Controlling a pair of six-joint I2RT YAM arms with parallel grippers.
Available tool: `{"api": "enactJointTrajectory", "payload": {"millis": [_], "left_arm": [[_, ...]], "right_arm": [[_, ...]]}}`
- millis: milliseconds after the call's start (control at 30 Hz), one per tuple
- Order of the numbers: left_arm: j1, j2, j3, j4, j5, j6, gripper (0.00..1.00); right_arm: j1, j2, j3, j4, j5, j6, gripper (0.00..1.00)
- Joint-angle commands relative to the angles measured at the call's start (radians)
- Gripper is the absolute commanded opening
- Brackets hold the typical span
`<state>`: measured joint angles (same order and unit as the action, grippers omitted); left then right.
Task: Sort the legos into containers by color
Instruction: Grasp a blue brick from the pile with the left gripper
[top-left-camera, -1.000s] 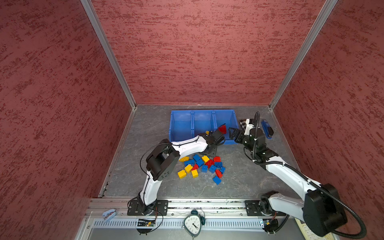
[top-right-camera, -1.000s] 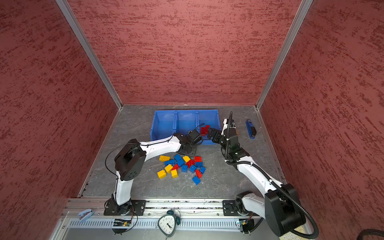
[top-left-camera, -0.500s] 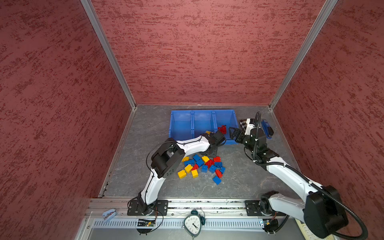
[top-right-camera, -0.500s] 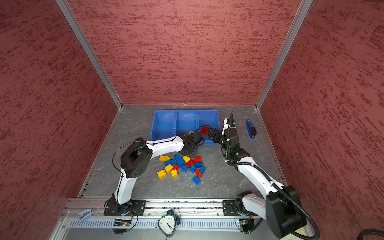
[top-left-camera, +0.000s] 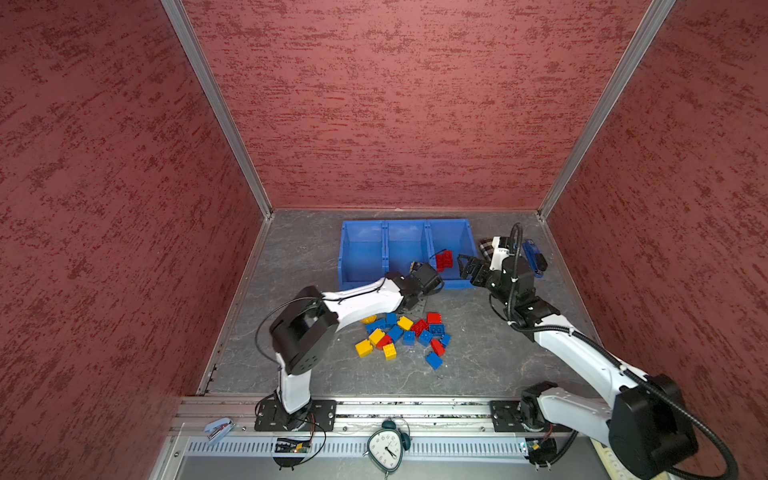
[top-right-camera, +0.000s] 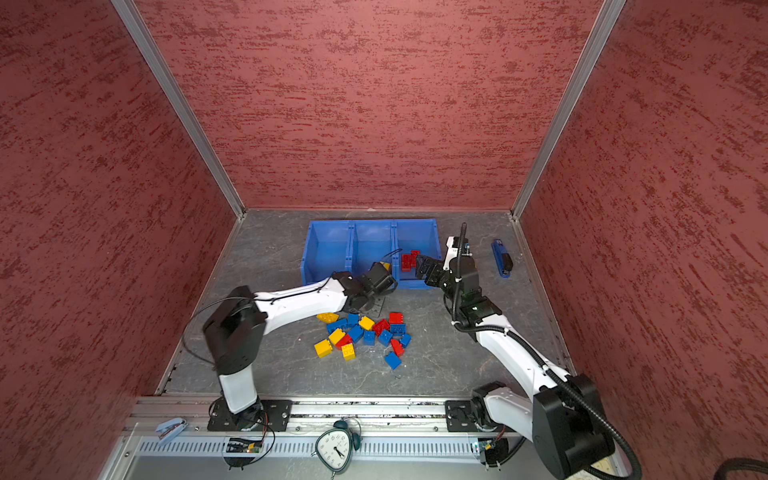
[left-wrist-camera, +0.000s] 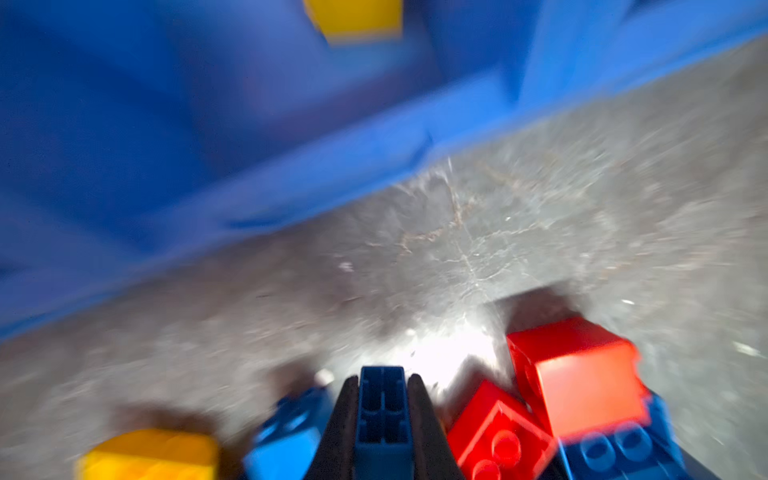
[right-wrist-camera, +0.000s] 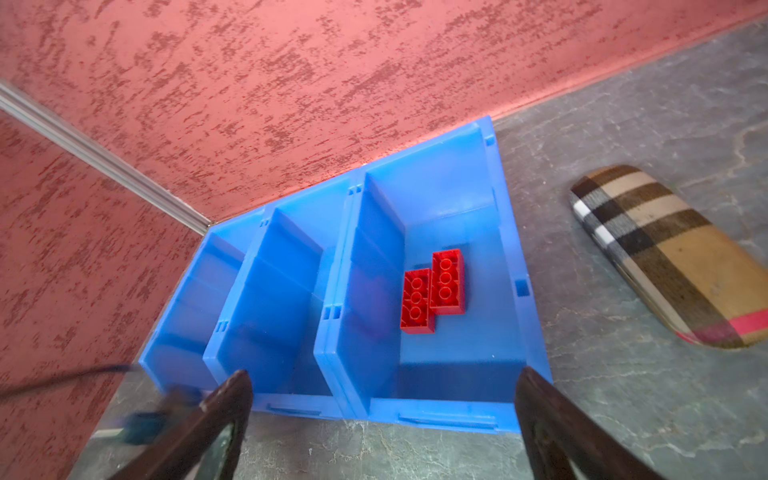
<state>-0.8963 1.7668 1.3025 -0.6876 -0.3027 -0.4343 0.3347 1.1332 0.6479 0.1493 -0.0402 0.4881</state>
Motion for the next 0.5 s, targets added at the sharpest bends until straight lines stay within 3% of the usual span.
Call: {"api": "enactJointTrajectory", "payload": {"millis": [0, 100, 200, 467], "left_arm": [[0.038, -0.178, -0.042, 0.107, -0.175, 0.033, 0.0], [0.124, -0.263, -0.065, 0.147, -0.199, 0.054, 0.0], [0.233, -0.247, -0.04, 0.163, -0.173, 0.083, 0.0], [0.405, 0.11, 0.23, 0.091, -0.105, 0.12, 0.0]], "right_arm": [[-0.001, -0.016, 0.008, 0.044, -0.056, -0.039, 0.99], [0.0, -0.011, 0.013, 0.051, -0.05, -0.036, 0.99], [-0.001, -0.003, 0.022, 0.048, -0.046, -0.034, 0.99], [-0.001, 0.009, 0.024, 0.021, -0.054, -0.013, 0.99]]}}
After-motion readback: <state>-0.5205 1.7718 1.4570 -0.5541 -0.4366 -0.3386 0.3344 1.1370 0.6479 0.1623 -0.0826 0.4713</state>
